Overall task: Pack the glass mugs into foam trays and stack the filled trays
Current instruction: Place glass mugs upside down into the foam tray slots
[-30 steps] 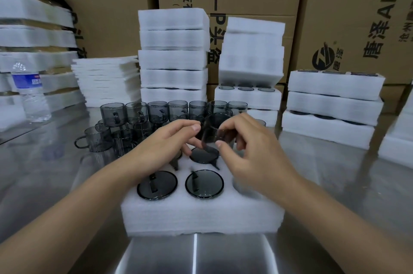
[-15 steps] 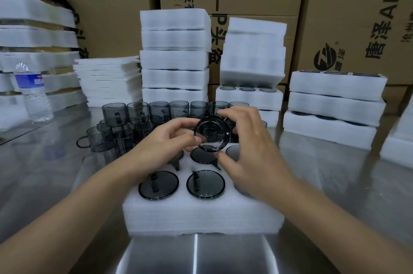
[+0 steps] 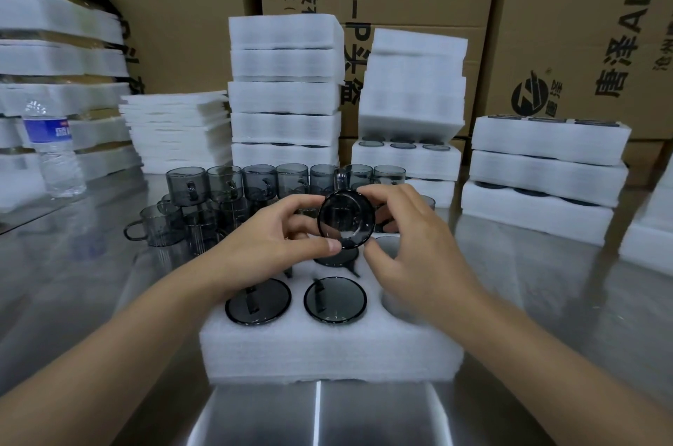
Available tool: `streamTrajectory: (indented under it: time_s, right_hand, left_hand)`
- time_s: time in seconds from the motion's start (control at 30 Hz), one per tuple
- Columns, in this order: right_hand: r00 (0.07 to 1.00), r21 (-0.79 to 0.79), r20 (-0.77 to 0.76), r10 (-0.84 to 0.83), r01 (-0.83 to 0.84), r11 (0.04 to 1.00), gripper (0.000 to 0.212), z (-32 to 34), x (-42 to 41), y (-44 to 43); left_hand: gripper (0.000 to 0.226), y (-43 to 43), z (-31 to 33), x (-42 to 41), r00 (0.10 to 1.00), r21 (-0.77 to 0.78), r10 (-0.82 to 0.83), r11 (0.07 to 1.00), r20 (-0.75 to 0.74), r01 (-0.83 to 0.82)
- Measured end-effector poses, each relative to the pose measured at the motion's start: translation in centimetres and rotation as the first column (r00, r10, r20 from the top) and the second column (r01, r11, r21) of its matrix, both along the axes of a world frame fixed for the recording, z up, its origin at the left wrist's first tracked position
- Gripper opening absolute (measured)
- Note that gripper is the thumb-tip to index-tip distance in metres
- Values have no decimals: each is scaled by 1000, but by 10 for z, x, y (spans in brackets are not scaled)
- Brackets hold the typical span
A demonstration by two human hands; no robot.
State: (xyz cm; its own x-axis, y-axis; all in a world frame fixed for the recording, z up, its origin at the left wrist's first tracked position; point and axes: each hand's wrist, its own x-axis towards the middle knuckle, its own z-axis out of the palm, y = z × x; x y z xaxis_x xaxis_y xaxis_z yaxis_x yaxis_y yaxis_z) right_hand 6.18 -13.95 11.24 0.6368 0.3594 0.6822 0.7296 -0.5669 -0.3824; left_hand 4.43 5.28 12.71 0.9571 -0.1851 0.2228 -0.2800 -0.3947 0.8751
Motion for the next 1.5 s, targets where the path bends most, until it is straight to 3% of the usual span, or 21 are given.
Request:
streamTrajectory:
  time_s: [0.53, 0.87, 1.0, 1.13, 1.2, 1.33, 1.5]
  right_hand:
    - [998, -50, -14, 62, -62, 997, 76, 4, -5, 2]
    - [999, -89, 3, 53, -52, 995, 76, 4, -6, 2]
    - [986, -4, -130, 104, -105, 994, 75, 11, -4, -4]
    - [850, 325, -396, 348, -224, 919, 45, 24, 4, -22]
    - [785, 375, -444, 432, -276, 885, 40, 31, 12, -36]
    - [612, 276, -627, 482, -404, 872, 46, 41, 22, -62]
    - [515, 128, -742, 429, -520, 845, 48, 42, 20, -70]
  left_hand:
    - [57, -1, 0, -2, 998, 70, -55, 996, -2, 55]
    - [68, -1, 0, -1, 1000, 99, -26, 995, -10, 27]
    - [47, 1, -1, -2, 998, 96, -70, 993, -6, 70]
    - [42, 0, 0, -3, 995, 91, -104, 990, 0, 103]
    - [43, -2, 1, -4, 994, 96, -105, 990, -8, 106]
    - [44, -2, 1, -4, 995, 101, -94, 990, -19, 96]
    - [31, -1, 1, -5, 995, 117, -92, 989, -22, 94]
